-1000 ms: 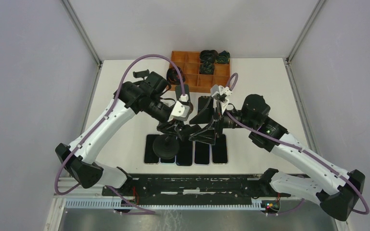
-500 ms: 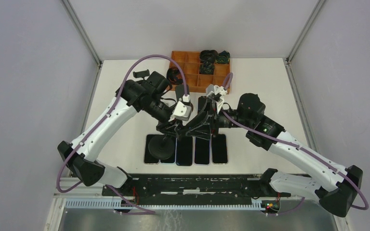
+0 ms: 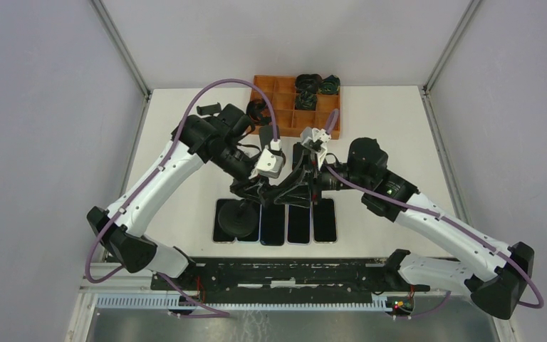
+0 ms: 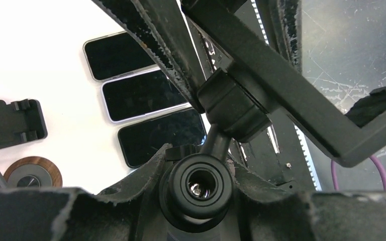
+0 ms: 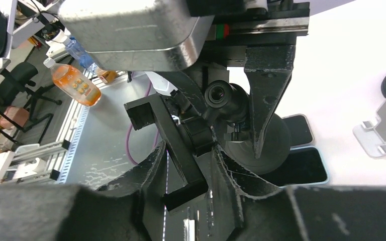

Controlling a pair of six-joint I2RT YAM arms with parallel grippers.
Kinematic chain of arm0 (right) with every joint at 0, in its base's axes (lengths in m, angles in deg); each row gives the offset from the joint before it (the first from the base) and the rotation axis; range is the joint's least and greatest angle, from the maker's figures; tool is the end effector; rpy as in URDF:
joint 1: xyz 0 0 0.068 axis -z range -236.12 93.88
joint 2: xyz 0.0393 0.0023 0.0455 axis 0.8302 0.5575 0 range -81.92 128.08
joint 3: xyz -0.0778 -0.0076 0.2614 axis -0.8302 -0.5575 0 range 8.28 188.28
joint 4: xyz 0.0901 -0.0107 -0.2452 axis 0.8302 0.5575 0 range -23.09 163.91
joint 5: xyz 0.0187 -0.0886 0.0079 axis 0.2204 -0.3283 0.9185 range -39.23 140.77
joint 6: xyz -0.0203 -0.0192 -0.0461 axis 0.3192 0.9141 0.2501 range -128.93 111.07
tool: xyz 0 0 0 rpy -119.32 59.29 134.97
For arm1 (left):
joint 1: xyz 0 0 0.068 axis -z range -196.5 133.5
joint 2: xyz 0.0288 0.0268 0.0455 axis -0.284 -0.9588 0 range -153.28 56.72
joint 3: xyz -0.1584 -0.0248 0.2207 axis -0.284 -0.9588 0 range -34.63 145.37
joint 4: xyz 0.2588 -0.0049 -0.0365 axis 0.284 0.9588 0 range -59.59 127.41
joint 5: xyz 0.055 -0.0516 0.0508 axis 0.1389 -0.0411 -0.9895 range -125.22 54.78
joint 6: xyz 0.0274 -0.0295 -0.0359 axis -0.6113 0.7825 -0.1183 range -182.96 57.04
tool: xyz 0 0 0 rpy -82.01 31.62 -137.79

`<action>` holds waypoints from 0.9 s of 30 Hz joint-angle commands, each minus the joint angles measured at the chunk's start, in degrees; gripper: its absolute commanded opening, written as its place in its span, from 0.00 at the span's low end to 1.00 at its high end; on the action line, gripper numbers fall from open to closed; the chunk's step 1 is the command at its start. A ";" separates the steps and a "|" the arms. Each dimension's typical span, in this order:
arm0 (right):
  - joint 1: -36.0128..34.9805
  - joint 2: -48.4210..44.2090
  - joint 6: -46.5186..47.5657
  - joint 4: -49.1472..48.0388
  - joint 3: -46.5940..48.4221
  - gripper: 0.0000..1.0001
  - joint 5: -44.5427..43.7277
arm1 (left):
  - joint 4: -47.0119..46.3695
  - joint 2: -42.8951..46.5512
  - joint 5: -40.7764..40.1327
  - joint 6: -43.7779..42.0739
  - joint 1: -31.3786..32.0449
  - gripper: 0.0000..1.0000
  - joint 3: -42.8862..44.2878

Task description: Remove the phone from the phone stand

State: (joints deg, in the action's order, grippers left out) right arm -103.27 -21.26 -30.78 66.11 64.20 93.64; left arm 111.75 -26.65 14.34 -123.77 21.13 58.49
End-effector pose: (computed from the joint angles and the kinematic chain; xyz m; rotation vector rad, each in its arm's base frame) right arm 0.1452 0.1922 0.3763 -1.0056 1.5616 1.4863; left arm 0.1826 -0.1749 0.3842 1.9924 1.4741 -1.0372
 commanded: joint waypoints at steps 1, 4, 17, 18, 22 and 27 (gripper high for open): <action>-0.26 0.37 -0.52 -2.53 2.79 0.26 -0.60 | 1.06 0.19 1.26 -1.69 0.08 0.20 2.69; -0.24 0.34 -0.56 -1.78 3.04 0.09 -2.58 | -1.51 0.16 -0.98 2.77 0.08 0.89 2.73; 5.81 -5.20 0.99 9.15 6.08 0.00 -10.62 | -15.28 5.24 -18.36 21.39 -0.08 1.00 5.59; 7.08 -5.55 0.98 10.06 6.26 0.00 -10.59 | -17.26 6.18 -20.49 23.40 -0.10 1.00 5.10; 13.14 -6.42 2.26 14.84 7.92 0.00 -11.22 | -24.10 10.07 -28.64 27.61 -0.89 1.00 3.60; 18.69 -5.76 8.61 25.14 12.38 0.00 -20.84 | -31.05 12.66 -37.15 36.76 -4.38 1.00 0.57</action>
State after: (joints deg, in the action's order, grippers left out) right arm -87.62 -25.39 -27.52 89.17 70.43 80.66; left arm 88.67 -15.49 -14.88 -96.56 19.45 60.56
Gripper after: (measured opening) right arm 0.377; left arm 0.997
